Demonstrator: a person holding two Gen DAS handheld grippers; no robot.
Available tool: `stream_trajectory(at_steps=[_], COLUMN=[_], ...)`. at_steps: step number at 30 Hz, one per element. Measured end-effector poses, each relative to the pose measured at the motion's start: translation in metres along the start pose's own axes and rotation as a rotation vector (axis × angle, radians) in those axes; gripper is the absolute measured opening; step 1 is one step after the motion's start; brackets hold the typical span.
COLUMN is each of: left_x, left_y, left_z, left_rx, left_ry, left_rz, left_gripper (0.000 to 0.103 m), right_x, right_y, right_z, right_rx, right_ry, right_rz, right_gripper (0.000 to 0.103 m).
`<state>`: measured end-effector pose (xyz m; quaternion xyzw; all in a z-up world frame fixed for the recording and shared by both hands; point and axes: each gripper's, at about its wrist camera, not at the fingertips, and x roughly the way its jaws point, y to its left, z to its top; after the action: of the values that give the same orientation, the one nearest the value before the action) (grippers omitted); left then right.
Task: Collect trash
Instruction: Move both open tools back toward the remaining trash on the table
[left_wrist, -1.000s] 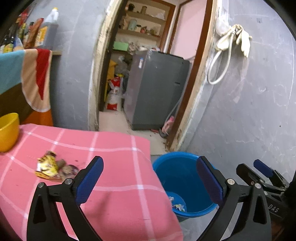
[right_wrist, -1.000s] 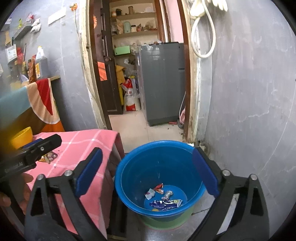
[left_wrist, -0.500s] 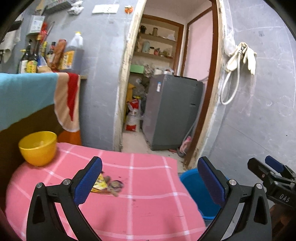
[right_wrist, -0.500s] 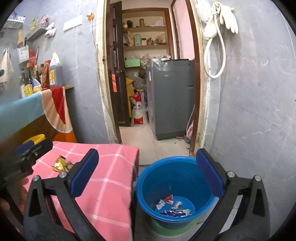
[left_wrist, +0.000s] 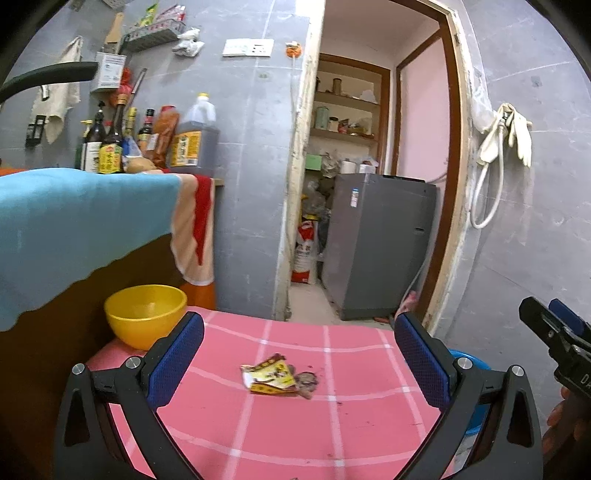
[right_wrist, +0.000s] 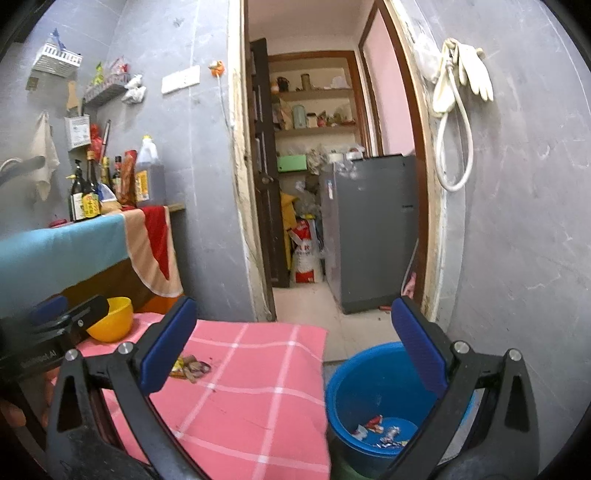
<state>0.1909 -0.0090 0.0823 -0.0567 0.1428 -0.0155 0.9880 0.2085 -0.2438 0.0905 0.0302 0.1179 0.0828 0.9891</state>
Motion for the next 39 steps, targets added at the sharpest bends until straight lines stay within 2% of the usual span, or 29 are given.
stream_trajectory(at_steps=[15,25,33,39], left_x=[-0.017,-0.003,0.021,0.046], left_y=[0.039,0.057,0.074,0.075], left_z=[-0.009,-0.026,-0.039,-0.046], left_rx=[0.002,-0.008,0.021,0.062], left_ry=[-0.086,-0.089,-0.050,0.041], left_rz=[0.088,0.114,0.105,0.059], left_gripper=[0.101,0.101,0.101,0.101], right_x=[0.003,0.019,0.046,0.071], right_y=[0.041,0.055,0.062,0.064], right_z=[-0.007,-0.020,-0.032,-0.040], right_rx=[-0.049,-0.095,-0.126,-0.149], right_ry=[-0.098,-0.125,-0.091,-0.013], right_rz=[0.086,0.132,0.149,0.166], right_gripper=[0.102,0.102,0.102,0.102])
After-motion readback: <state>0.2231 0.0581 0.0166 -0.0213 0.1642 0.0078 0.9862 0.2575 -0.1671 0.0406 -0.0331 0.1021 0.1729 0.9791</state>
